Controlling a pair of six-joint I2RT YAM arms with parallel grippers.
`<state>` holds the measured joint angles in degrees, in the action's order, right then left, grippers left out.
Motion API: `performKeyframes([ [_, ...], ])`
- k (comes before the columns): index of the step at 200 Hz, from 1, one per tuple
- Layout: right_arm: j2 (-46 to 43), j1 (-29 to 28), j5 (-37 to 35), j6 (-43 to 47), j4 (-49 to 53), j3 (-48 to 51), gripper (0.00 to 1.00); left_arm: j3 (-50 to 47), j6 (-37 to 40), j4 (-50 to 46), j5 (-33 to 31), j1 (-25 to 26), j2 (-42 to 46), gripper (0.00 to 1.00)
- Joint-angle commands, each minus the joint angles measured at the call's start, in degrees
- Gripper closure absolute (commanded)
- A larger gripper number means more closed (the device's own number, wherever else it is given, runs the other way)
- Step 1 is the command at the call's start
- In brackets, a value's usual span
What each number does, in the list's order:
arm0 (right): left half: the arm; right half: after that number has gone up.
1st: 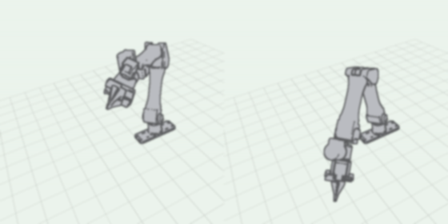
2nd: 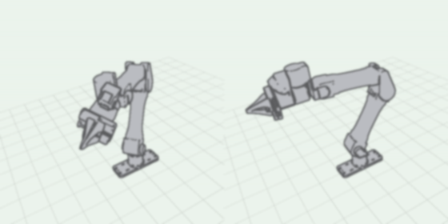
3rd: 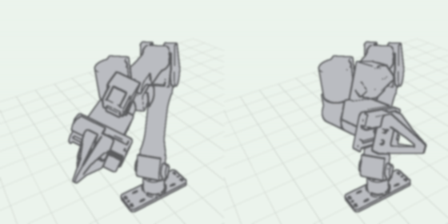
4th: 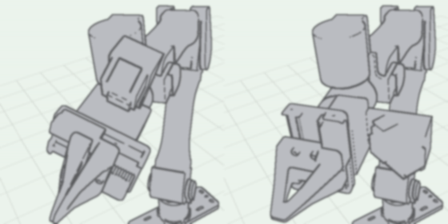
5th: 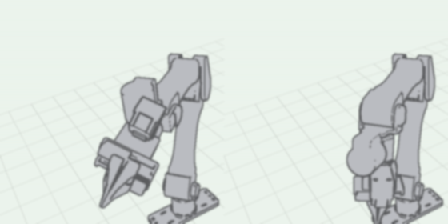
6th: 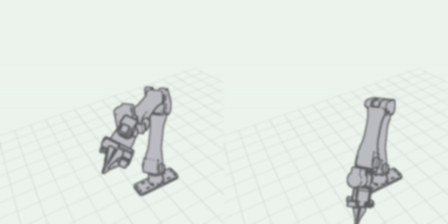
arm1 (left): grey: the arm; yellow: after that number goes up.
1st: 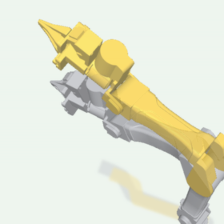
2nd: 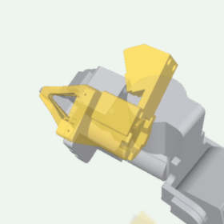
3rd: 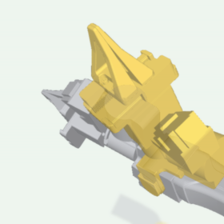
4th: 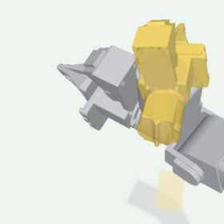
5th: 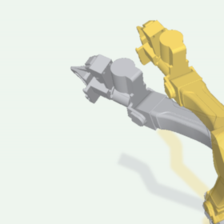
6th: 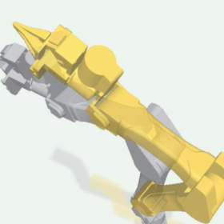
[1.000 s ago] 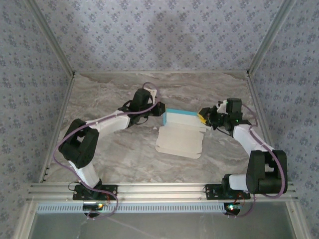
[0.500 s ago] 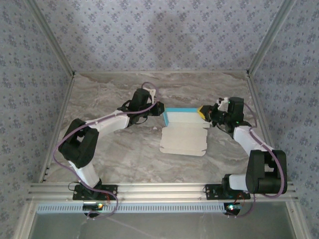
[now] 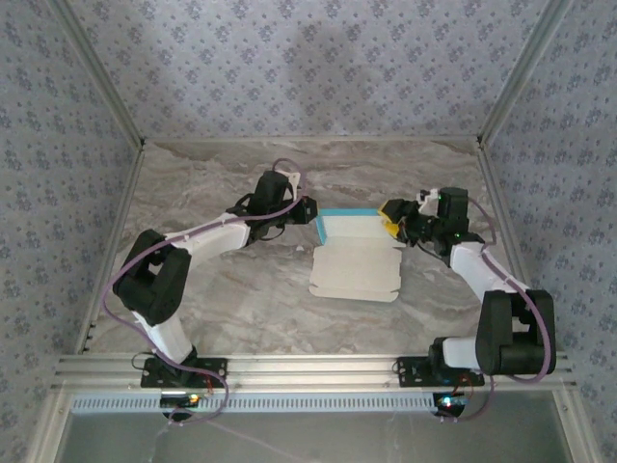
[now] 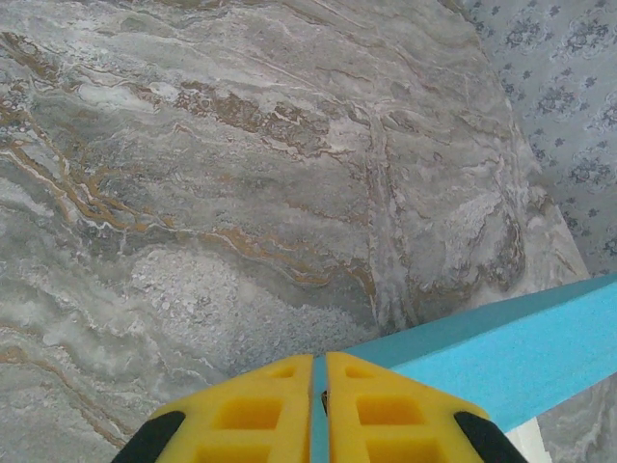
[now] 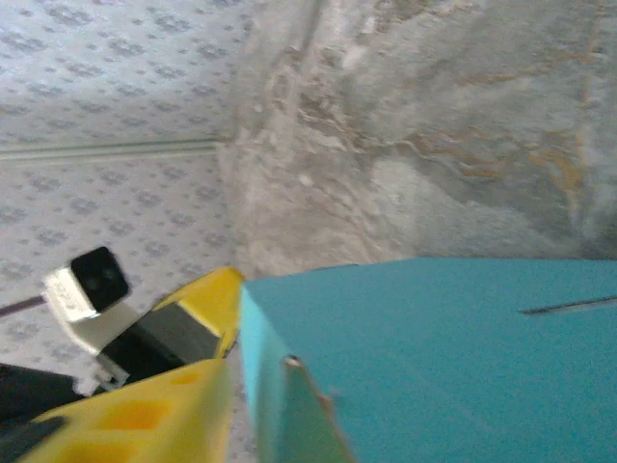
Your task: Fold the paper box
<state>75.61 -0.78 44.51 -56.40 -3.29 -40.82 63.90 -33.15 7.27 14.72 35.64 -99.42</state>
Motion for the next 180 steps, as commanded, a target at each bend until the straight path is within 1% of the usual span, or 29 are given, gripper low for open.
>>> performKeyframes([
  [1,-3.5,-0.2,-7.6,9.9,13.8,-3.6,0.4,-1.4,-2.0,-3.6,-1.5,0.0,-0.2,0.89],
  [19,-7.1,-0.5,-12.8,15.6,21.1,-4.5,0.33,-1.4,-3.3,-3.1,-2.3,0.2,-0.6,0.89],
  [37,-11.2,-0.5,-16.1,19.7,26.0,-4.4,0.29,-1.3,-3.9,-2.8,-3.0,0.4,-0.9,0.89],
  [46,-13.8,-0.5,-17.9,19.8,27.9,-3.9,0.28,-1.1,-3.9,-2.6,-3.2,0.6,-0.8,0.89],
  [55,-16.8,-0.7,-20.8,22.9,29.6,-3.4,0.3,-0.8,-3.6,-2.6,-3.4,0.8,-0.5,0.89],
  [64,-20.0,-1.1,-24.6,24.2,31.4,-2.8,0.34,-0.4,-2.9,-3.0,-4.0,1.1,-0.1,0.89],
  [71,-22.7,-1.1,-26.9,24.2,32.3,-2.2,0.39,0.3,-2.2,-3.7,-4.6,1.5,0.1,0.89],
  [81,-25.4,-1.1,-28.9,23.5,33.4,-0.8,0.53,1.1,-1.0,-4.5,-5.1,1.9,0.4,0.89],
  [89,-26.8,-1.2,-28.8,22.4,33.1,0.5,0.63,1.7,-0.3,-5.2,-5.4,2.3,0.4,0.89],
  [93,-27.1,-1.1,-28.3,22.2,32.8,1.2,0.66,2.0,-0.1,-5.4,-5.4,2.4,0.4,0.89],
  [105,-25.9,-1.3,-27.7,22.1,32.8,2.8,0.75,2.2,0.5,-5.6,-5.7,2.8,0.3,0.89],
  [115,-24.2,-1.2,-27.4,22.8,32.3,4.0,0.77,2.2,0.6,-5.5,-5.8,2.9,0.2,0.89],
  [129,-21.2,-0.9,-25.6,23.1,30.9,5.6,0.74,1.8,0.7,-5.1,-5.7,2.9,0.2,0.89],
  [151,-14.5,0.2,-24.5,23.4,23.4,6.0,0.7,1.1,0.6,-4.3,-5.3,2.9,-0.1,0.89],
  [180,-4.8,0.7,-25.8,24.7,18.8,5.6,0.65,2.1,0.5,-4.3,-3.8,2.9,-0.9,0.89],
])
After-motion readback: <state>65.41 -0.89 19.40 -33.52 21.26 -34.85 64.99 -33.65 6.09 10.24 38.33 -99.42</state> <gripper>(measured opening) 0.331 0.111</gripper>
